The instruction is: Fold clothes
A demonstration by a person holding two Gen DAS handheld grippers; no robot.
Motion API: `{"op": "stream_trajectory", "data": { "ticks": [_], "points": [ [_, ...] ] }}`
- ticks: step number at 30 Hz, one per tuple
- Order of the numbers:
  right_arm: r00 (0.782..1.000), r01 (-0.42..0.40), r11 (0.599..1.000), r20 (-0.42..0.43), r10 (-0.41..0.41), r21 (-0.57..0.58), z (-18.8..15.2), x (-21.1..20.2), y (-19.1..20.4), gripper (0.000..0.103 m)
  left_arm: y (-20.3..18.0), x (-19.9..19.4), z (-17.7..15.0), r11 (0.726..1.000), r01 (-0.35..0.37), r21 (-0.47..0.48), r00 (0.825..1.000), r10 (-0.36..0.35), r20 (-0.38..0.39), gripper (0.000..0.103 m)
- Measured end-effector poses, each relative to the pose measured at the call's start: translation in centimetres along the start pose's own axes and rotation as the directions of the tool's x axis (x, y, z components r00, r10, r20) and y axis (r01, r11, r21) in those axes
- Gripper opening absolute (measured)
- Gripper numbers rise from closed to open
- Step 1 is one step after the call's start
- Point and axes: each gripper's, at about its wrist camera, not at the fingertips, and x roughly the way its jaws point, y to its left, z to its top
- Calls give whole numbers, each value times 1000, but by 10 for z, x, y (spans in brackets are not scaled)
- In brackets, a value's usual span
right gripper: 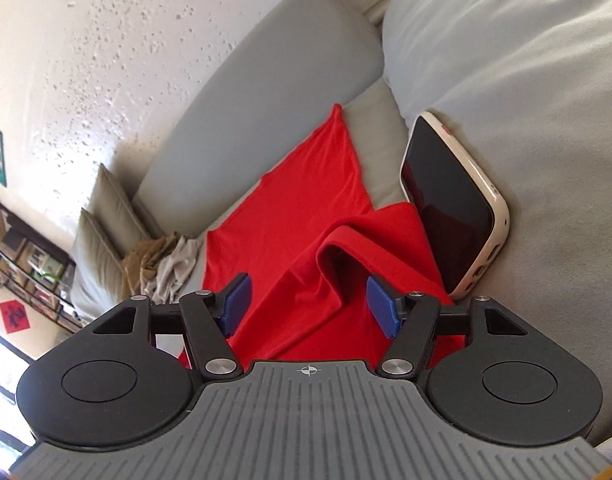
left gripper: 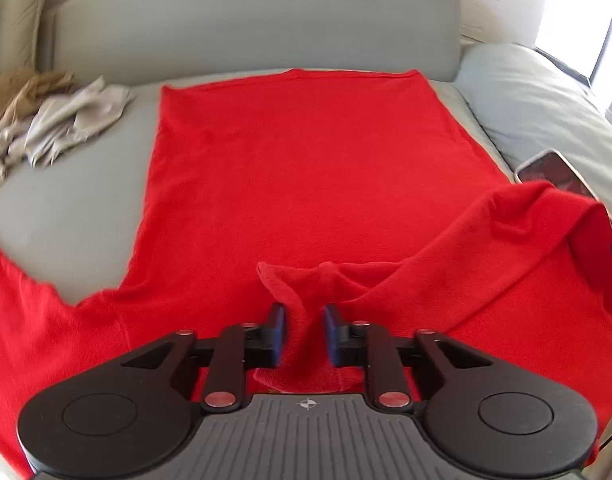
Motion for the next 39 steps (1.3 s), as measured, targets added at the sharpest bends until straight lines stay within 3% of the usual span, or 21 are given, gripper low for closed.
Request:
{"op": "stream_trajectory", "data": {
  "ticks": [2, 4, 7, 10, 13, 16, 18, 21, 24, 26, 31, 32, 33, 35, 37, 38, 39],
  "points": [
    [1000, -8, 1000, -18, 8, 9, 0, 1, -2, 66, -6, -5, -3, 999, -22, 36, 999, 21, 46, 6],
    [1000, -1, 1000, -22, 1, 18, -1, 0, -5, 66, -4, -17, -6, 1000, -17, 3, 996, 16, 92, 5],
    [1000, -4, 998, 10, 4, 56, 2, -7, -12, 67, 15, -47, -4, 992, 42, -120, 984, -20, 177, 5],
    [999, -32, 989, 35, 27, 147, 4, -12, -25, 69, 45, -80, -7, 959, 120, -258, 964, -50, 262, 5],
    [997, -6, 985, 77, -7, 170, 4, -19, -28, 68, 79, -97, -9, 903, 188, -387, 951, -69, 300, 5],
    [992, 104, 994, 72, -106, 37, 3, -19, -12, 67, 101, -85, -14, 845, 256, -469, 951, -132, 281, 5],
    [996, 78, 997, 43, -77, -10, -1, -17, -4, 67, 111, -73, -20, 804, 300, -513, 946, -182, 267, 5],
    [1000, 12, 998, -4, -13, -60, -9, -14, 6, 66, 116, -69, -29, 750, 372, -547, 922, -233, 308, 5],
    [999, -5, 985, -51, 14, 174, -16, -10, -19, 65, 122, -65, -37, 689, 442, -574, 894, -280, 351, 5],
    [997, 0, 940, -71, 26, 341, -22, -8, -39, 65, 126, -62, -43, 645, 486, -590, 872, -308, 381, 5],
    [998, 59, 903, 1, -65, 425, -30, 1, -40, 67, 135, -55, -57, 527, 585, -617, 811, -368, 454, 5],
    [996, 75, 896, 15, -91, 438, -31, 5, -40, 67, 135, -55, -58, 527, 583, -618, 813, -368, 452, 5],
    [992, 103, 892, 19, -124, 440, -32, 9, -41, 64, 135, -55, -59, 528, 580, -620, 814, -367, 450, 5],
    [981, 163, 886, 22, -191, 434, -32, 14, -40, 48, 135, -56, -58, 550, 565, -615, 825, -358, 438, 5],
    [971, 205, 882, 27, -239, 423, -33, 17, -40, 9, 135, -56, -58, 573, 546, -611, 837, -347, 423, 5],
    [969, 210, 886, 30, -244, 414, -33, 17, -39, 3, 138, -56, -59, 569, 550, -611, 835, -348, 427, 5],
    [977, 163, 895, 61, -206, 415, -33, 13, -39, 2, 140, -55, -60, 563, 554, -613, 832, -349, 432, 5]
  ]
}}
